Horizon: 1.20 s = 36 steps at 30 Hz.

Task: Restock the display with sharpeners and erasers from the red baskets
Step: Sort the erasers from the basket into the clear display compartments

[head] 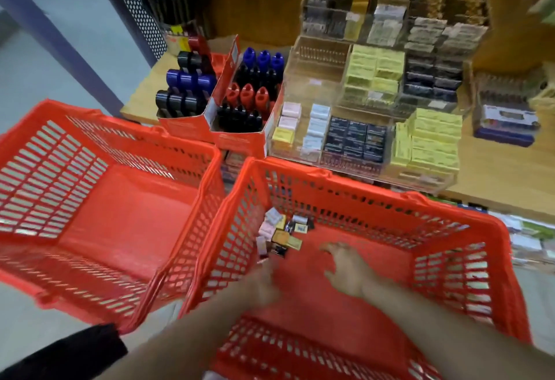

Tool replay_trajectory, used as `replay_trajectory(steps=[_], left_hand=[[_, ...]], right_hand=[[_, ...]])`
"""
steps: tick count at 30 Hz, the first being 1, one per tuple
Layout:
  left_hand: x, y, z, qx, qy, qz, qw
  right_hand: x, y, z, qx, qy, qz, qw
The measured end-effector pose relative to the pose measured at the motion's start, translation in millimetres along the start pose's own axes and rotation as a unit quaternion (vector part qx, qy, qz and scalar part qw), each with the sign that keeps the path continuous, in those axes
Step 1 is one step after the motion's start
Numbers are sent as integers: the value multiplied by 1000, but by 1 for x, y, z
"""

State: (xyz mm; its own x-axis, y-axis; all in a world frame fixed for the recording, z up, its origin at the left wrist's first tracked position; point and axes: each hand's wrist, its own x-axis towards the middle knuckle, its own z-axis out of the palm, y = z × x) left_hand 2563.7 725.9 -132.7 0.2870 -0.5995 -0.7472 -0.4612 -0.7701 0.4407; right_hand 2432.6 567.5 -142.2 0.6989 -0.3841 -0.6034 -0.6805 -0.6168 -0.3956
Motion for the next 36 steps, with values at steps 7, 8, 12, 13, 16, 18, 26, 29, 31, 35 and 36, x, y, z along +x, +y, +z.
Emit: replay_trajectory(steps=[7, 8, 12, 13, 16, 18, 26, 29, 31, 35, 36], left_hand=[[46, -23, 61, -46, 160, -144, 975], [51, -23, 61, -70, 172, -146, 972], [69, -12, 64, -93, 259, -167, 947], [72, -8, 65, -95, 287, -171, 938], [76, 1, 72, -120, 332, -178, 919], [74, 3, 74, -188, 328, -182, 908], [67, -1, 66, -578, 226, -186, 762], [61, -1, 60, -636, 191, -162, 730], [58, 0, 53, -660, 170, -164, 713], [59, -1, 46, -716, 133, -168, 665], [59, -2, 45, -737, 115, -163, 646]], right_hand=[[40, 9, 35, 88, 48, 47, 994], [40, 11, 36, 96, 53, 45, 993], [32, 26, 38, 118, 86, 30, 989], [28, 30, 39, 120, 93, 25, 988], [25, 40, 37, 117, 105, 9, 988], [31, 41, 34, 109, 110, 3, 988], [80, -19, 52, 58, 102, -3, 993], [89, -29, 65, 3, 110, 32, 993], [88, -27, 71, -15, 116, 32, 993], [70, -10, 70, 121, 139, 53, 981], [64, -5, 67, 172, 156, 66, 971]])
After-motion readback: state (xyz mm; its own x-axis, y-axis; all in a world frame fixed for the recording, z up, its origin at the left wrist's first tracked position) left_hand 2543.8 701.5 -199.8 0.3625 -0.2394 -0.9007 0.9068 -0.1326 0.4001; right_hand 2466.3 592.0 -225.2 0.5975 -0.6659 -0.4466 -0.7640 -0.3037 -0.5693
